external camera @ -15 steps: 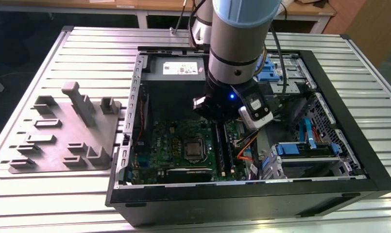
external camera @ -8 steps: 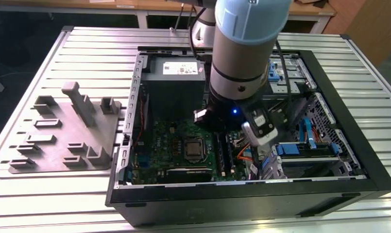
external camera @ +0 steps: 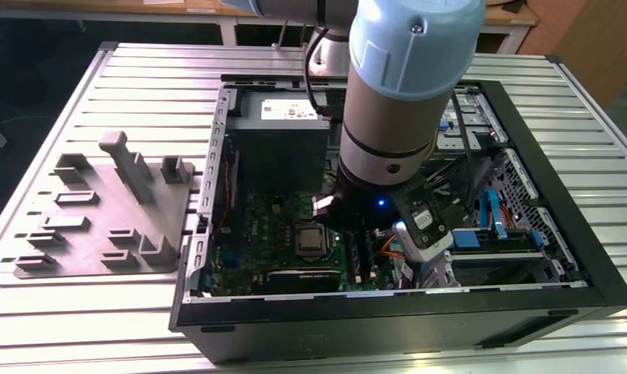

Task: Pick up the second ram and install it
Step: 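Press down the second ram until it locks into place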

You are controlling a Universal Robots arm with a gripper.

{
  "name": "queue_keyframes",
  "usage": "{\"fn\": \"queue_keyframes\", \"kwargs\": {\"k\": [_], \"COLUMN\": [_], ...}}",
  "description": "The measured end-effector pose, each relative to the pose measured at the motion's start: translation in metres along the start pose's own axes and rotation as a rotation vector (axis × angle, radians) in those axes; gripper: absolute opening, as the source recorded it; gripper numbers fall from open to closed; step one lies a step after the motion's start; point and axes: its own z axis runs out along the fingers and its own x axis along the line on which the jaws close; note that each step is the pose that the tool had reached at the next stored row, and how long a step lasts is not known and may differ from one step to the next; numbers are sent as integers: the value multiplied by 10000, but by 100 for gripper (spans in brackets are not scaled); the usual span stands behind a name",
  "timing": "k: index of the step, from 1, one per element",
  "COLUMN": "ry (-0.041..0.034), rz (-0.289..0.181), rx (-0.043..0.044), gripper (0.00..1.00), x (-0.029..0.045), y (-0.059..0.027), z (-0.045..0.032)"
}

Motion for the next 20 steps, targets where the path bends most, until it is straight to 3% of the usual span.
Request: {"fn": "queue_keyframes", "kwargs": {"k": [5,7,10,15,17,20], "ry": [1,20,105,125,165,211], "rz": [-2,-44,-96,-140,-186,-196], "rx": [1,5,18,46,102,342], "gripper": [10,10,10,10,10,10], "x": [0,1,2,-5,-10,-10], "y": [0,-4,-17,-20,-22,-33], "z": [3,23,50,78,94,98]}}
